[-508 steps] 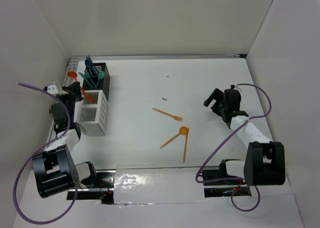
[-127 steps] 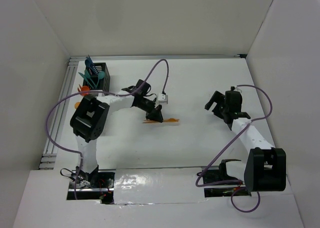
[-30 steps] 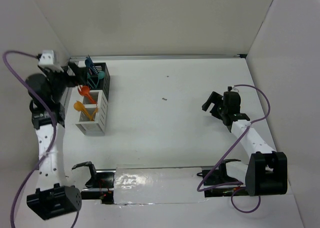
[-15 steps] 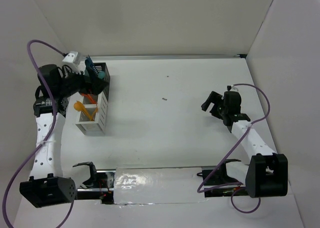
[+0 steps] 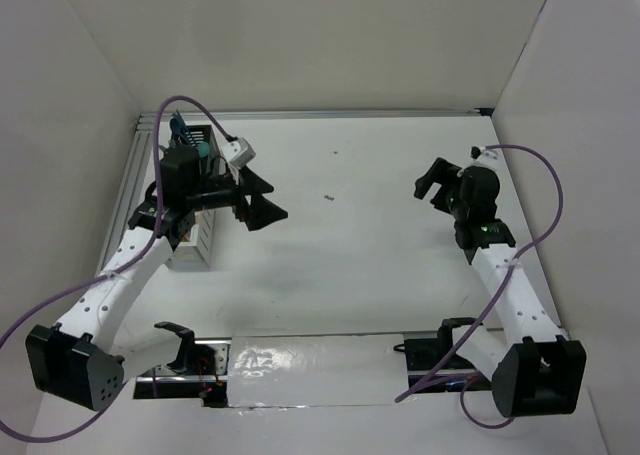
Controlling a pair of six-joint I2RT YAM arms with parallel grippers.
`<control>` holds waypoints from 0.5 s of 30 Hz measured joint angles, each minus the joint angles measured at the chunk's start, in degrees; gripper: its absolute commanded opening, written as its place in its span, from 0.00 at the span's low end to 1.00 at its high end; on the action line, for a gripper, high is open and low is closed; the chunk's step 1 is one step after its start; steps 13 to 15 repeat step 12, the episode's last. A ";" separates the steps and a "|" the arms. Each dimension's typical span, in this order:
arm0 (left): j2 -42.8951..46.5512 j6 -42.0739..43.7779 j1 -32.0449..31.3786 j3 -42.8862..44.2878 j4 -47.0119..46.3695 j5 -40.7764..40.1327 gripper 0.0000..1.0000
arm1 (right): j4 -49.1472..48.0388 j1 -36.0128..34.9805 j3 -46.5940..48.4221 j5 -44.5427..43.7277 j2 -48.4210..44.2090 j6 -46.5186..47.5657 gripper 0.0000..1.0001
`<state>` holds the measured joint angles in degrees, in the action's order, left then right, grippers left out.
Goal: Sort the eating utensils into containers
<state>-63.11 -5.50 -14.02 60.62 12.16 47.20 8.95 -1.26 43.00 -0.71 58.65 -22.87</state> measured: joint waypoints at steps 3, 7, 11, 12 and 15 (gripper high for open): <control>-0.94 0.55 -2.10 -4.17 -3.34 0.13 1.00 | 0.00 0.00 0.00 -0.90 -2.80 0.52 1.00; -1.25 0.35 -2.43 -7.65 -5.66 -2.25 1.00 | -0.24 0.00 -0.33 -1.81 -6.12 1.03 1.00; -1.60 -0.37 -2.86 -7.80 -6.86 -4.07 1.00 | -0.39 0.00 -0.39 -2.14 -7.06 1.29 1.00; -1.60 -0.48 -2.95 -7.80 -6.93 -4.31 1.00 | -0.42 0.00 -0.50 -2.16 -7.04 1.33 1.00; -1.60 -0.48 -2.95 -7.80 -6.93 -4.31 1.00 | -0.42 0.00 -0.50 -2.16 -7.04 1.33 1.00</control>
